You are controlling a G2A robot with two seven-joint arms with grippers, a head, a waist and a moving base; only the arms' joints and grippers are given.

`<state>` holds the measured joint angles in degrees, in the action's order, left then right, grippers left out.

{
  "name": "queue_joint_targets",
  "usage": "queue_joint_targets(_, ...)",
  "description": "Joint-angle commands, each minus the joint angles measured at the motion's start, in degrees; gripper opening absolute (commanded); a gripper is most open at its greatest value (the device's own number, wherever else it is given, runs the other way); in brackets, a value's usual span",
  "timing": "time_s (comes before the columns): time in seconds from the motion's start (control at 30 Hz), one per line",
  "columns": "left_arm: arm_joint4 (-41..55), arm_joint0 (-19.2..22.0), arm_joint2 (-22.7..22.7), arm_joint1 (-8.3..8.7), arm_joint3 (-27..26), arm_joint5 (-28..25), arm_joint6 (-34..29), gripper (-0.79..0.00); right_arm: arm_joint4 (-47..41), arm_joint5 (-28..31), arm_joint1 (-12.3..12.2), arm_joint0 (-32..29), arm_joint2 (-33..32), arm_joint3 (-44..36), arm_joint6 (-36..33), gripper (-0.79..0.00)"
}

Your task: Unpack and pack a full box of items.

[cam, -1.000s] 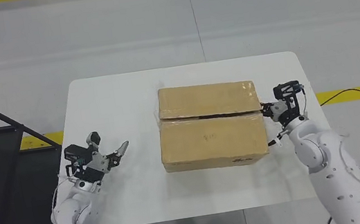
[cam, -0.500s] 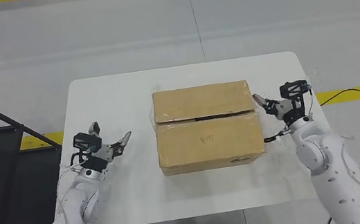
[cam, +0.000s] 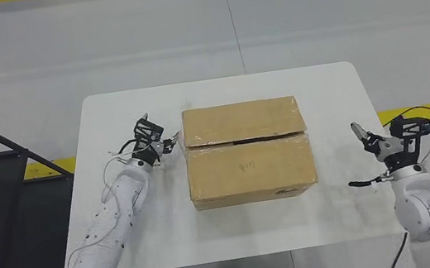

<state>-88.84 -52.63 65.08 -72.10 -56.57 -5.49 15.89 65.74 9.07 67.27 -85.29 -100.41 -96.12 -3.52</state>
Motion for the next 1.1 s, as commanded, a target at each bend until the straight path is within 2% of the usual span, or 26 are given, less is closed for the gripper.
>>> queue_joint_targets(0.0,0.3,2.5,-2.0,-0.85,3.7,0.2,0.5,0.0,-0.3,0.0,-0.1,-0.8,-0.9,-0.1,-0.2,0.0)
queue_joint_targets(0.17,1.5,6.9,-5.8,-3.04,10.3,1.7,2.5,0.0,-0.7,0.0,-0.1,-1.7,-1.8,0.0,-0.5,0.0)
queue_joint_targets(0.33,4.5,9.3,-7.2,-4.84,14.0,4.7,7.1,0.0,-0.7,0.3,-0.1,-1.0,-1.8,0.4,-1.0,0.0)
queue_joint_targets(0.6,5.3,9.1,-5.8,-5.31,16.0,11.2,13.2,0.0,-0.4,1.2,-0.1,1.1,0.2,2.1,-1.1,0.0)
queue_joint_targets(0.73,4.8,7.2,-3.5,-4.6,14.6,14.4,15.6,0.0,-0.3,1.8,0.0,2.2,1.2,2.9,-0.9,0.0)
queue_joint_targets(0.87,2.4,3.5,-0.5,-3.15,11.0,17.0,16.2,0.0,-0.2,2.3,0.0,3.0,2.2,3.2,-0.6,0.0)
queue_joint_targets(1.07,-2.5,-7.0,6.1,-0.34,-1.6,21.1,12.6,0.0,0.0,3.1,0.1,4.1,3.8,3.5,-0.1,0.0)
